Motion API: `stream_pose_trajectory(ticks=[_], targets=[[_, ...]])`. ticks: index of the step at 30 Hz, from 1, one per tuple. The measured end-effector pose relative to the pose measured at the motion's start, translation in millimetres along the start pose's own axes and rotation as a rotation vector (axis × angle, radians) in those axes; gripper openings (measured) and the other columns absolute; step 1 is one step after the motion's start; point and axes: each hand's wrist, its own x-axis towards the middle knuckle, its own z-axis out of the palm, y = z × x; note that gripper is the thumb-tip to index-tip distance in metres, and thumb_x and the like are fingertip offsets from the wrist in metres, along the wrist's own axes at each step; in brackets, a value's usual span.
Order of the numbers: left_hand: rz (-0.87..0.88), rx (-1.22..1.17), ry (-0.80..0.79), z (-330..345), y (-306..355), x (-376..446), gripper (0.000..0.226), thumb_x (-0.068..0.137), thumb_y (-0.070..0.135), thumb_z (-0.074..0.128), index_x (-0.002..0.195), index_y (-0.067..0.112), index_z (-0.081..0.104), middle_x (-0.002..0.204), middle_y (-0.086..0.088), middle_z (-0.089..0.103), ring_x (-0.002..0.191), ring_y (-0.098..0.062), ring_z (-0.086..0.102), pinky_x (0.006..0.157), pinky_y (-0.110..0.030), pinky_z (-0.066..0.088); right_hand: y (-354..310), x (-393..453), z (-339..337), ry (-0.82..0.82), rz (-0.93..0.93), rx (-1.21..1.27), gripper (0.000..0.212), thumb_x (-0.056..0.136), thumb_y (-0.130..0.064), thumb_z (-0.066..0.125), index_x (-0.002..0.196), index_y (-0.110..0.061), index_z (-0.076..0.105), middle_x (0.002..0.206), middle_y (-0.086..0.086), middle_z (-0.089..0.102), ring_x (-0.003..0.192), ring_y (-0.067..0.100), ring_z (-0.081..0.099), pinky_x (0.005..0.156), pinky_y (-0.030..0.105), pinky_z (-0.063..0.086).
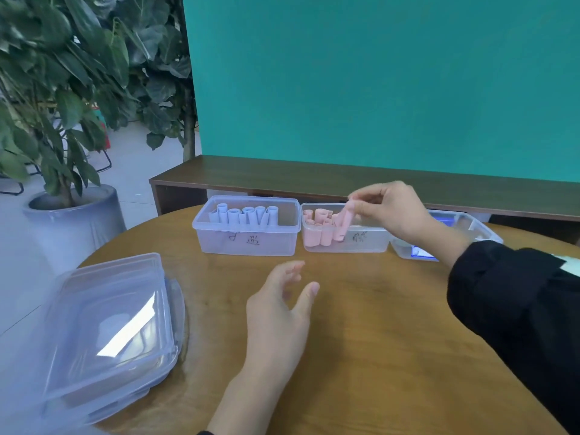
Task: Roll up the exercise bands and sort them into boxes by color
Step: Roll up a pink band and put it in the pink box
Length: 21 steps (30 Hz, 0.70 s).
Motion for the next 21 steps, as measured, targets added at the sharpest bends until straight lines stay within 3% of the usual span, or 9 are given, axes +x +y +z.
stream_pose_trajectory(ticks=[3, 6, 13, 17, 21], targets=[[0.102, 0.075, 0.003, 6, -5, -2, 0.031, 0.091, 0.027, 0.075, 0.120, 0.034, 0.066, 0.103, 0.022, 0.068, 0.101, 0.008, 0.061, 0.090, -0.013, 0.048, 19, 25, 6, 0.031, 0.033, -0.093, 0.023, 0.091, -0.030, 0.075, 0.107, -0.014, 0.078, 0.100, -0.003, 0.076, 0.097, 0.010, 0.068, 0.087, 0.020, 0.046], [0.161, 0.141, 0.012, 9, -8, -2, 0.032, 0.091, 0.028, 0.074, 0.121, 0.036, 0.065, 0.103, 0.022, 0.067, 0.100, 0.007, 0.060, 0.083, -0.003, 0.042, 32, 41, 13, 0.024, 0.065, -0.168, 0.022, 0.092, -0.029, 0.073, 0.107, -0.013, 0.076, 0.106, 0.002, 0.075, 0.102, 0.014, 0.065, 0.089, 0.023, 0.046], [0.221, 0.184, 0.015, 14, -16, -3, 0.037, 0.090, 0.031, 0.075, 0.117, 0.051, 0.059, 0.101, 0.023, 0.066, 0.089, -0.001, 0.061, 0.070, -0.003, 0.039, 41, 70, 33, 0.052, 0.067, -0.129, 0.017, 0.091, -0.031, 0.074, 0.100, -0.016, 0.077, 0.099, 0.000, 0.074, 0.099, 0.016, 0.066, 0.088, 0.030, 0.051], [0.253, 0.208, 0.019, 15, -19, -3, 0.035, 0.089, 0.038, 0.070, 0.121, 0.049, 0.059, 0.104, 0.023, 0.063, 0.081, 0.004, 0.060, 0.066, -0.001, 0.037, 31, 86, 47, 0.016, 0.065, -0.057, 0.019, 0.092, -0.032, 0.072, 0.103, -0.016, 0.078, 0.099, 0.000, 0.074, 0.096, 0.016, 0.066, 0.085, 0.033, 0.054], [0.291, 0.230, 0.008, 15, -20, -4, 0.033, 0.090, 0.040, 0.065, 0.123, 0.045, 0.059, 0.105, 0.023, 0.061, 0.076, 0.006, 0.059, 0.066, 0.002, 0.035, 32, 90, 48, -0.007, 0.102, -0.072, 0.023, 0.090, -0.039, 0.074, 0.094, -0.017, 0.079, 0.093, -0.004, 0.073, 0.087, 0.014, 0.065, 0.074, 0.028, 0.051]])
